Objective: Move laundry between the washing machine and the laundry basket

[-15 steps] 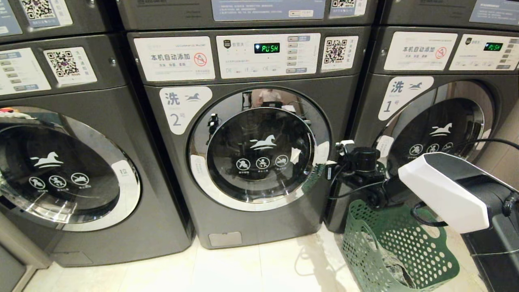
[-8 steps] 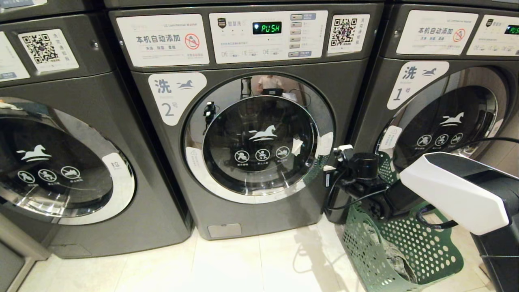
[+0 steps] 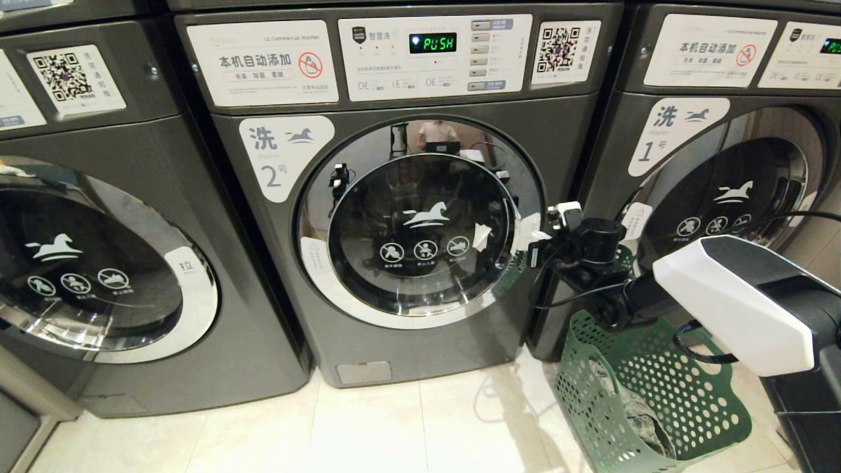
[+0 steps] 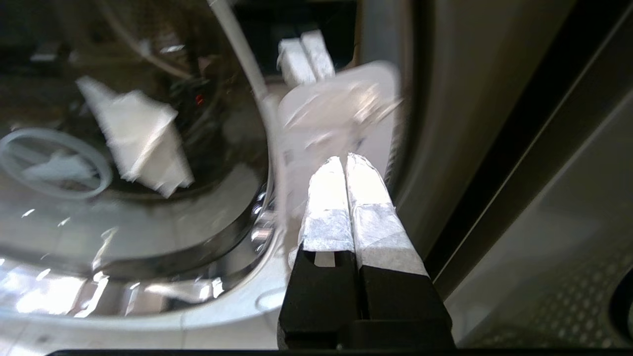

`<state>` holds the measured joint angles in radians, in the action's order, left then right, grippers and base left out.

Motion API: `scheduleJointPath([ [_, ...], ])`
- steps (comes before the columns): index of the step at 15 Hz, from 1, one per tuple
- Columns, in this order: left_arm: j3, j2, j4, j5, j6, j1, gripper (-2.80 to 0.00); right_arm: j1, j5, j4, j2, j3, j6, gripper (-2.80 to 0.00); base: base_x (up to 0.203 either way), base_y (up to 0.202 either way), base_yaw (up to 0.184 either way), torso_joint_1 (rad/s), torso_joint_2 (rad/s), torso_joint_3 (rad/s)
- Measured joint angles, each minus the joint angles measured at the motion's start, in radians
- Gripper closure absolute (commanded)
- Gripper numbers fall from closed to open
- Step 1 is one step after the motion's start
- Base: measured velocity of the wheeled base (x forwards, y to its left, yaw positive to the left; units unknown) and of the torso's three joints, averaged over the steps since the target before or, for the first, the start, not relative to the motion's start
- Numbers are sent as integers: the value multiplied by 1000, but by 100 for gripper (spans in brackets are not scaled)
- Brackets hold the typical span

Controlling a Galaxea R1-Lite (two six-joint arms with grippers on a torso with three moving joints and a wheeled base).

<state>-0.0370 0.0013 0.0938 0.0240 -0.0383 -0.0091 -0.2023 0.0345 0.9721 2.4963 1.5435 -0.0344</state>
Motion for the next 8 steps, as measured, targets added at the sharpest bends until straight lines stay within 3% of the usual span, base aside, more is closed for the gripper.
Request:
scheduleJointPath([
  [8, 0, 0, 0, -1, -2, 0, 0, 18, 8, -23, 159, 284, -18, 0, 0, 0, 0, 0, 0, 0],
])
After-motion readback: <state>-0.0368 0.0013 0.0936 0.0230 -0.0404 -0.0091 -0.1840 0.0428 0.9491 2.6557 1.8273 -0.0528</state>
